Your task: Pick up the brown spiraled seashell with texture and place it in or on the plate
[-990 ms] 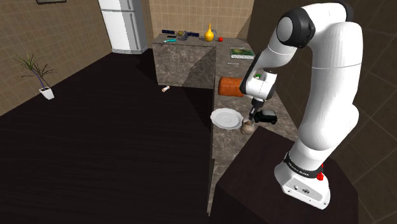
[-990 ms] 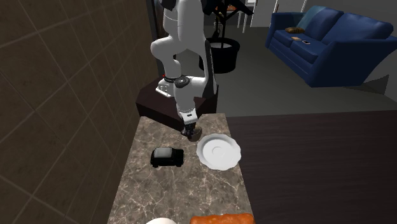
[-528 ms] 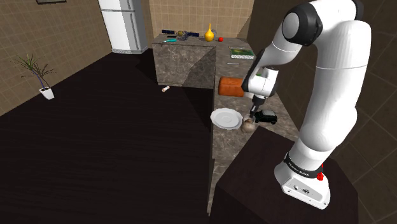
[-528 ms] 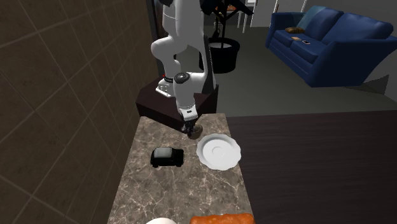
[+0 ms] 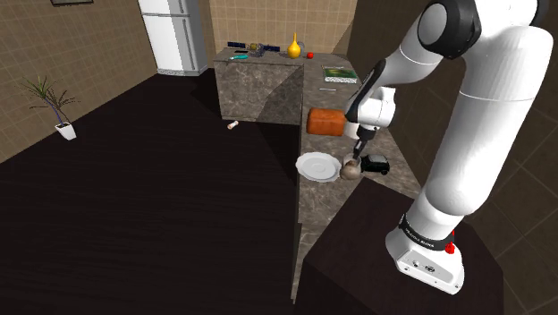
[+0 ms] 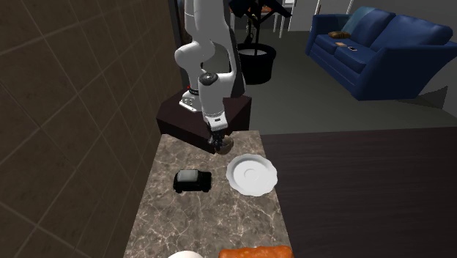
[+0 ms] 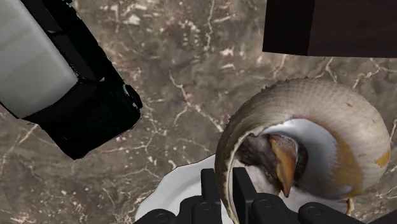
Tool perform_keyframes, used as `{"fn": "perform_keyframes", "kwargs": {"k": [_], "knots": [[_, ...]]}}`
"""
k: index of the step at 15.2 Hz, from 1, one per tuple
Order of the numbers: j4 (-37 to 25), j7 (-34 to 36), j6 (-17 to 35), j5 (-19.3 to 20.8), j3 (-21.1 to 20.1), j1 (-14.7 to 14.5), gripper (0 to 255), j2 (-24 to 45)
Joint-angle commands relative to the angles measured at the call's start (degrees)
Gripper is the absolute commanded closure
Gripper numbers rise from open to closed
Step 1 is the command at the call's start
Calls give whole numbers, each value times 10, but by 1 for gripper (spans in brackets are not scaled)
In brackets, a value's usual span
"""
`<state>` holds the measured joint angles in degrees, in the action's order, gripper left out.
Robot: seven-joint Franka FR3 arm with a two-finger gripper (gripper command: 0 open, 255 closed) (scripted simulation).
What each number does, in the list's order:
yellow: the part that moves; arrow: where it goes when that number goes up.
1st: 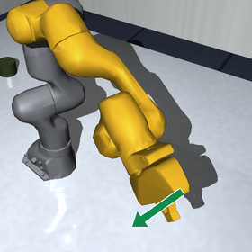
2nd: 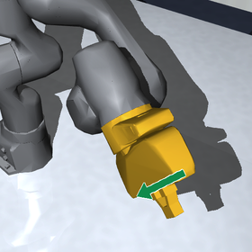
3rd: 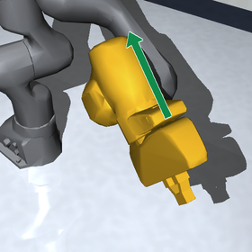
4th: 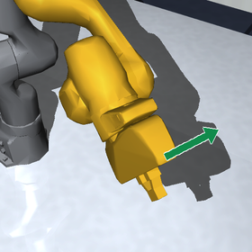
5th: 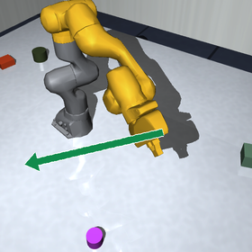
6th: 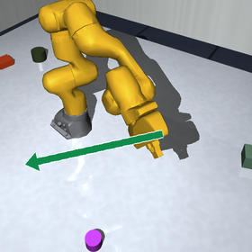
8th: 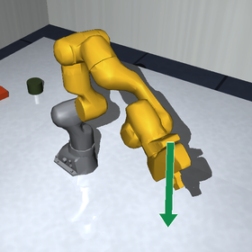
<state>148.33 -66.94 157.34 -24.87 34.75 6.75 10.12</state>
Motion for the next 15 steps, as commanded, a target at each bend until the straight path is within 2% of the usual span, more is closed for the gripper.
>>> {"fn": "perform_keyframes", "kwargs": {"k": [1,4,9,15], "knots": [[2,28,-13,38,19,-12,255,-20],[5,68,-30,92,40,-23,255,-51],[-96,96,-87,63,12,-36,255,4],[-232,128,-160,38,-15,-38,255,78]]}}
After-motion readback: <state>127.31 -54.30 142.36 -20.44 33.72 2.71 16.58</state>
